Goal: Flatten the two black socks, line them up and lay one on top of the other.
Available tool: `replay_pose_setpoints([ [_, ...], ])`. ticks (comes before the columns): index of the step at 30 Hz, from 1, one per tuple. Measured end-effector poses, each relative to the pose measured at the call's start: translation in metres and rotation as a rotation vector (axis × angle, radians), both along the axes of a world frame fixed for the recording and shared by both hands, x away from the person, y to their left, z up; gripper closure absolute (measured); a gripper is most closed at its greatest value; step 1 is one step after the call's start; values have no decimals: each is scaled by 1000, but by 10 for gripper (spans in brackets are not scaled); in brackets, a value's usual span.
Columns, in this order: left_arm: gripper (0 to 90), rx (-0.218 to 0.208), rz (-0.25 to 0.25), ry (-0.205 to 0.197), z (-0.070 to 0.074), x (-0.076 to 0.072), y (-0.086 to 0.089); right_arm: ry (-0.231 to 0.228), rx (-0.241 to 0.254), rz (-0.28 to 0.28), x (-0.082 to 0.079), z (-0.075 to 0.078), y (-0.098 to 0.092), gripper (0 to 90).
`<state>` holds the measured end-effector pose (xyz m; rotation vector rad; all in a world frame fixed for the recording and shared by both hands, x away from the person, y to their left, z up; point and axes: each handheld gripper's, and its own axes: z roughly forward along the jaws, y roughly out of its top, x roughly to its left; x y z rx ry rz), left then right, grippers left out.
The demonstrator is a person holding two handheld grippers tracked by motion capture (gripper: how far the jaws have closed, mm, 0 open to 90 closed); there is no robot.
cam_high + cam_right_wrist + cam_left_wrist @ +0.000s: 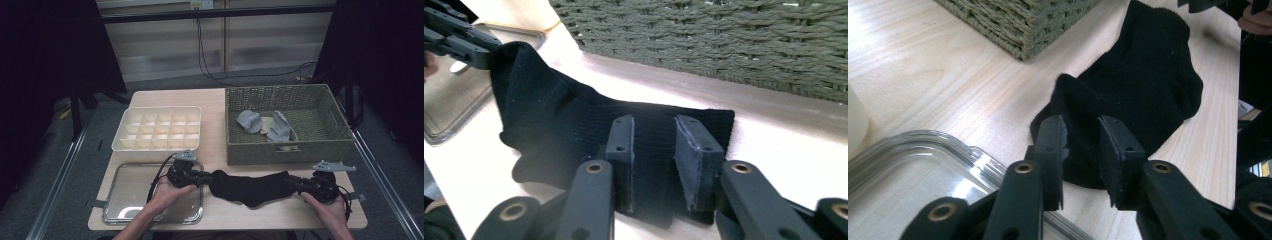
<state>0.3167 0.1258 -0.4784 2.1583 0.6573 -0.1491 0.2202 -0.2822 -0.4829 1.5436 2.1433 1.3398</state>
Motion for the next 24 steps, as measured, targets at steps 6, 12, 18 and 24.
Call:
replay_pose_setpoints([
  [6,713,30,-12,15,-5,0,-4,65,-63,0,8,-9,4,679],
  [12,884,32,-32,28,-5,-1,-4,98,-97,14,11,-12,9,844],
  [18,896,-33,-38,11,9,-7,5,19,-19,-8,6,2,2,869],
  [24,896,-61,-41,26,13,-8,7,-9,7,-25,9,13,-4,870],
])
